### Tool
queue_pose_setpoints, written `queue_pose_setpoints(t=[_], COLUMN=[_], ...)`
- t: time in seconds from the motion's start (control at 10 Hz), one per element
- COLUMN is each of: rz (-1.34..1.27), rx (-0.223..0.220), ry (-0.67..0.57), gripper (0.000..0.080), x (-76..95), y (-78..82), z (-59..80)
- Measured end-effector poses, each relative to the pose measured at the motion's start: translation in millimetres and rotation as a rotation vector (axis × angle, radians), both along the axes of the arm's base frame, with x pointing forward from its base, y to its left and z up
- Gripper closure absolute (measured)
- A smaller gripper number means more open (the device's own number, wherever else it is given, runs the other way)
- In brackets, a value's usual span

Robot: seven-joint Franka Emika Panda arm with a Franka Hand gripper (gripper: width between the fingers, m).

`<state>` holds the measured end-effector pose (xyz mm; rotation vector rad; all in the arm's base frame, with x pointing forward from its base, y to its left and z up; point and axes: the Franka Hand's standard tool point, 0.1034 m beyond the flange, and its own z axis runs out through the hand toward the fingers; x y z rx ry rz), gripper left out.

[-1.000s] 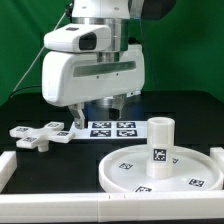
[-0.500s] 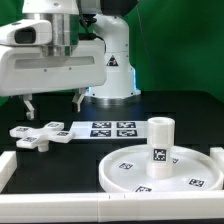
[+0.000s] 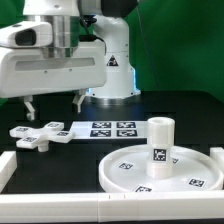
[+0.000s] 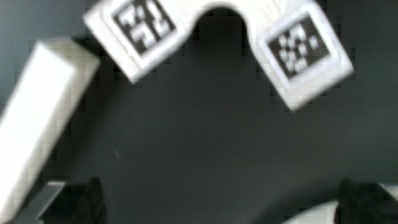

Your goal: Assemble round table

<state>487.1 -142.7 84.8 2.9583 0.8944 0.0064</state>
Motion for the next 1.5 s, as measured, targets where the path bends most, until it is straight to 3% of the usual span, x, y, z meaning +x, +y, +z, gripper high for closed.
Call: queue_pose_setpoints(t=[0.2, 0.7, 1.0, 1.5], rz=[-0.011, -0.067, -0.129, -0.123], rx=[-0.008, -0.005, 0.022, 0.030], ry=[0.002, 0.006, 0.095, 0.115], gripper=[0.0150, 0.0150, 0.0150, 0.0150], x=[-16.3, -18.8, -46.4, -46.9], y=[-23.0, -23.9, -33.4, -38.2], z=[-8.5, -9.8, -26.2, -30.7])
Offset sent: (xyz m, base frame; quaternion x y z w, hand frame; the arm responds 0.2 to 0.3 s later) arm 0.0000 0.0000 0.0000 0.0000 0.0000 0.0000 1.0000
